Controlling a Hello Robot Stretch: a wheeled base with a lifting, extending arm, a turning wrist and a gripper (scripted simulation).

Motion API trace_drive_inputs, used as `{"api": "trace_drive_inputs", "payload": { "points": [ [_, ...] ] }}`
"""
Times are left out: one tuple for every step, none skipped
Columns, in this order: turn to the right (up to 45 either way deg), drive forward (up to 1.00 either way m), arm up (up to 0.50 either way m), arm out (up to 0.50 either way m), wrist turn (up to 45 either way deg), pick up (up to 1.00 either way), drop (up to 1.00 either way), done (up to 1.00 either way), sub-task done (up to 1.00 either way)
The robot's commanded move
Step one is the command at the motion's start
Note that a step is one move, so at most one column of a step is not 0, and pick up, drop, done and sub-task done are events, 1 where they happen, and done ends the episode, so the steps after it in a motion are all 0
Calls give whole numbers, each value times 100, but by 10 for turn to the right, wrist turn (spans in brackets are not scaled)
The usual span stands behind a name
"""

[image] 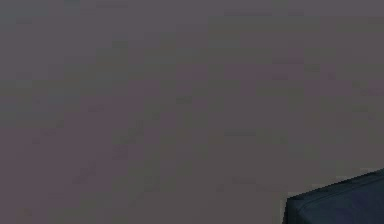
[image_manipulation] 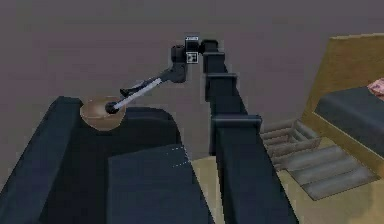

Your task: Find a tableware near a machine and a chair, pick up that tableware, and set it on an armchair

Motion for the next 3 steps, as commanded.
{"api": "trace_drive_inputs", "payload": {
  "points": [
    [0, 0, 0, 0, 390, 0, 0, 0, 0],
    [0, 0, -34, 0, 0, 0, 0, 0, 0],
    [0, 0, -32, 0, 0, 0, 0, 0, 0]
  ]
}}
